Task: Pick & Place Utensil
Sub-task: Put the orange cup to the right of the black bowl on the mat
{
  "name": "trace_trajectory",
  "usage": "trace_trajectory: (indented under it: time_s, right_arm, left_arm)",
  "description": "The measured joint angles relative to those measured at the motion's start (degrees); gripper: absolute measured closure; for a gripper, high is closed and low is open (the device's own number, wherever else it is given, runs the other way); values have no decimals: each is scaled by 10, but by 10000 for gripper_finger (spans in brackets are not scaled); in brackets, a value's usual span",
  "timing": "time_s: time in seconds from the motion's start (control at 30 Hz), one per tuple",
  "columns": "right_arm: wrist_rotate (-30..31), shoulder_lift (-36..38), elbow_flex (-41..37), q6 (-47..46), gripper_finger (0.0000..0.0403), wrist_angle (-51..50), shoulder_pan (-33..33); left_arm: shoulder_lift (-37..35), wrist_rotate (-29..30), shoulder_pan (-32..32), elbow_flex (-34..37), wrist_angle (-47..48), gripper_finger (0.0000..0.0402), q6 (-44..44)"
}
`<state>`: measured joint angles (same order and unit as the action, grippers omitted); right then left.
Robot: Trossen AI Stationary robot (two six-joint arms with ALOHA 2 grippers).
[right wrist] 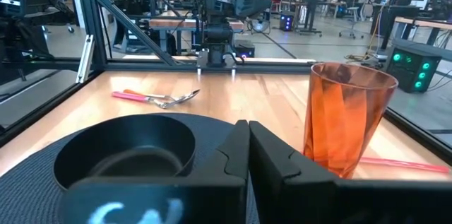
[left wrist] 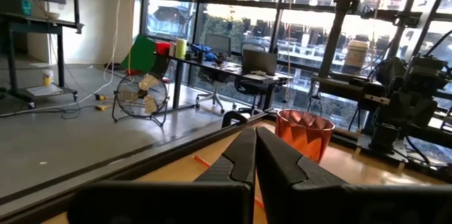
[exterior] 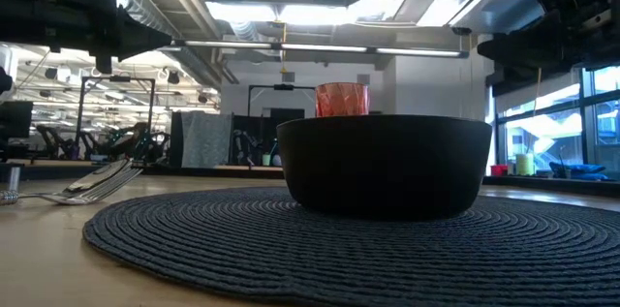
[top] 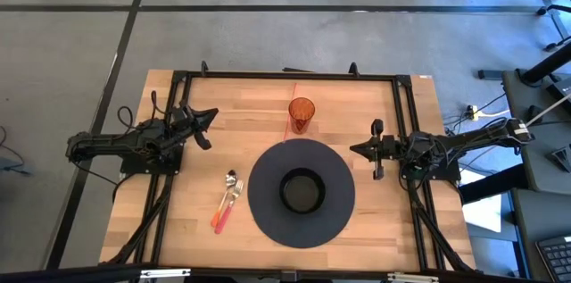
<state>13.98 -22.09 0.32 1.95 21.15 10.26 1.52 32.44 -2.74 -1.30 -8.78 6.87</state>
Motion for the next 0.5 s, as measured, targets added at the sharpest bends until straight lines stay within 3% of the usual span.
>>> trace_trajectory:
  time_s: [0.5]
  right_arm:
    - [-1,0,0,-16,395,0,0]
  left_arm:
    - [0,-7,0,0,0,398,9]
